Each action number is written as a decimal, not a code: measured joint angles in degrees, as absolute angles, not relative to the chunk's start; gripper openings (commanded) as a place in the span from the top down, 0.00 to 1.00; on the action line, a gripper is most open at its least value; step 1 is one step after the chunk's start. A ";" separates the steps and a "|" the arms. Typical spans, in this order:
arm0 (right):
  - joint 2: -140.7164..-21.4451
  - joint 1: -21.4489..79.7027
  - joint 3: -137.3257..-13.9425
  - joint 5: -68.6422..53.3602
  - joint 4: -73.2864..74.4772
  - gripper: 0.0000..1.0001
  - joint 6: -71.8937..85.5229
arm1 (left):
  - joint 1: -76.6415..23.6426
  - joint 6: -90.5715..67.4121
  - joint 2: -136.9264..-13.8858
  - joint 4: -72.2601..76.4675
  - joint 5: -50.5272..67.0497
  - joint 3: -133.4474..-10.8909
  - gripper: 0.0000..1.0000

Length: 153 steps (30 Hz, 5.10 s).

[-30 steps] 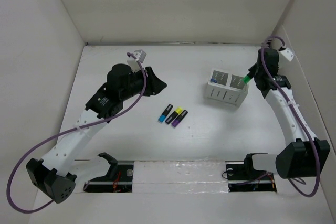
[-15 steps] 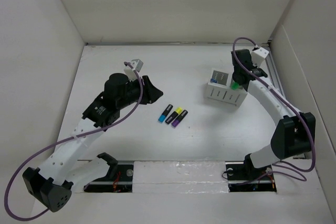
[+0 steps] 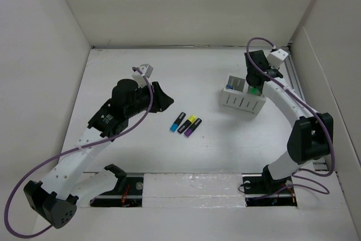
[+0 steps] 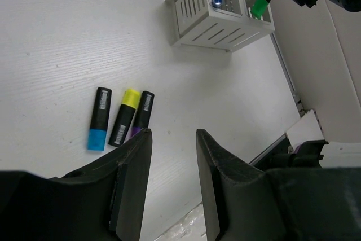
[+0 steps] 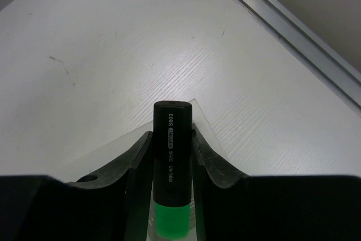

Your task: Organize the desk

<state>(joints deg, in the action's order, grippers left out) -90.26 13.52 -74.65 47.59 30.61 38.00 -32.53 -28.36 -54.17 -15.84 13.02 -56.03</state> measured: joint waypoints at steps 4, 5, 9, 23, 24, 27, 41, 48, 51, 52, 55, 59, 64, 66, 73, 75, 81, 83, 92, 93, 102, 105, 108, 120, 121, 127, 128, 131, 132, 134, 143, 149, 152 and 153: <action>-90.59 13.72 -74.63 48.05 30.85 0.82 39.31 | -32.53 -28.34 -54.17 -16.16 12.49 -56.25 0.66; -90.80 13.91 -74.63 48.12 31.07 0.80 39.81 | -32.53 -28.36 -54.17 -16.16 12.32 -56.25 0.66; -91.24 14.98 -74.63 48.45 31.53 0.73 41.10 | -32.53 -28.36 -54.26 -16.19 11.86 -56.25 0.66; -82.50 15.86 -72.84 44.86 32.88 0.45 40.64 | -32.53 -27.68 -56.62 -18.09 8.29 -57.91 0.66; -80.29 16.19 -72.03 43.97 32.80 0.64 40.34 | -32.53 -27.51 -56.88 -18.31 7.90 -58.24 0.66; -73.71 17.87 -70.17 38.83 32.14 0.97 39.66 | -32.53 -27.24 -57.41 -18.79 7.05 -58.78 0.66; -70.30 47.40 -53.04 15.81 29.12 0.44 52.21 | -30.61 -26.76 -59.40 -20.47 6.24 -62.35 0.67; -86.13 48.86 -59.00 14.44 29.43 0.44 53.60 | -30.61 -25.58 -59.94 -20.21 6.35 -63.48 0.67; -90.56 48.97 -61.52 14.39 29.30 0.46 53.89 | -30.63 -25.23 -60.18 -20.16 6.17 -63.48 0.67; -91.61 49.06 -61.95 14.35 29.17 0.46 54.02 | -30.61 -25.10 -60.18 -20.16 6.11 -63.48 0.67; -94.11 49.21 -62.22 14.15 29.08 0.47 54.30 | -30.63 -24.86 -60.18 -20.12 5.98 -63.46 0.67; -97.47 49.21 -62.78 14.15 29.15 0.48 54.68 | -30.61 -24.49 -60.18 -20.21 5.98 -63.46 0.67; -101.14 49.21 -64.53 14.15 28.64 0.51 55.22 | -30.61 -24.47 -60.12 -20.47 5.96 -63.46 0.67; -101.34 49.21 -64.69 14.15 27.83 0.55 55.29 | -30.63 -24.47 -59.86 -20.62 5.98 -63.46 0.67; -101.34 49.21 -64.69 14.66 27.64 0.46 55.53 | -30.61 -24.58 -57.30 -20.86 5.89 -63.46 0.67; -101.36 49.21 -64.69 15.11 27.73 0.42 55.46 | -30.61 -24.75 -57.01 -20.86 5.89 -63.46 0.67; -102.59 49.21 -65.76 15.73 27.81 0.53 55.02 | -30.61 -25.10 -56.80 -21.02 5.82 -63.46 0.67; -102.61 49.21 -65.91 15.84 27.88 0.55 54.85 | -30.61 -25.26 -56.55 -21.02 5.82 -63.46 0.67; -102.39 48.88 -65.95 16.05 27.94 0.31 54.33 | -30.61 -25.56 -55.20 -21.32 5.56 -63.46 0.67; -102.48 48.75 -65.98 16.08 27.94 0.31 54.24 | -30.63 -25.56 -55.05 -21.32 5.56 -63.46 0.67; -101.45 47.24 -62.98 16.51 27.66 0.57 54.46 | -30.61 -25.34 -54.57 -23.00 4.38 -63.46 0.66; -98.65 47.07 -59.53 16.34 27.88 0.61 54.96 | -30.63 -25.36 -54.26 -22.96 4.34 -63.46 0.67; -94.30 47.07 -55.31 16.32 29.34 0.69 55.31 | -30.61 -25.39 -54.19 -22.98 4.34 -63.46 0.66; -88.66 42.72 -56.07 17.54 34.81 0.32 51.44 | -30.63 -25.52 -53.84 -22.96 4.25 -63.44 0.67; -89.73 41.60 -57.19 17.58 34.81 0.32 50.70 | -30.61 -25.52 -53.84 -22.96 4.25 -63.44 0.66; -95.09 38.28 -60.10 17.50 34.76 0.34 48.07 | -30.61 -25.41 -53.82 -22.98 4.21 -63.44 0.66; -95.57 38.20 -60.07 17.39 34.81 0.34 47.86 | -30.63 -25.39 -53.80 -22.98 4.16 -63.44 0.66; -96.55 38.11 -60.03 16.78 34.76 0.35 47.75 | -30.63 -25.36 -53.69 -22.94 3.84 -63.37 0.66; -96.75 38.11 -59.99 16.67 34.74 0.37 47.77 | -30.61 -25.36 -53.65 -22.92 3.81 -63.35 0.66; -96.90 38.13 -59.81 16.38 34.70 0.40 47.77 | -30.61 -25.32 -53.71 -22.94 3.84 -63.35 0.66; -97.58 38.15 -59.31 15.75 34.30 0.35 47.81 | -30.61 -24.27 -54.96 -22.48 3.86 -63.35 0.66; -97.58 38.15 -59.31 15.40 34.02 0.39 47.79 | -30.61 -23.99 -55.51 -22.48 3.84 -63.35 0.66; -97.60 38.15 -59.31 15.42 34.09 0.43 47.70 | -30.61 -23.99 -55.51 -22.44 3.84 -63.35 0.66; -97.60 38.15 -59.31 15.42 34.13 0.44 47.57 | -30.63 -24.01 -55.51 -22.44 3.84 -63.35 0.66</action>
<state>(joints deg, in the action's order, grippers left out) -97.60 38.15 -59.31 15.42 34.13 47.57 -30.63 -24.01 -55.51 -22.44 3.84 -63.35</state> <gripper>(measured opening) 0.581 0.338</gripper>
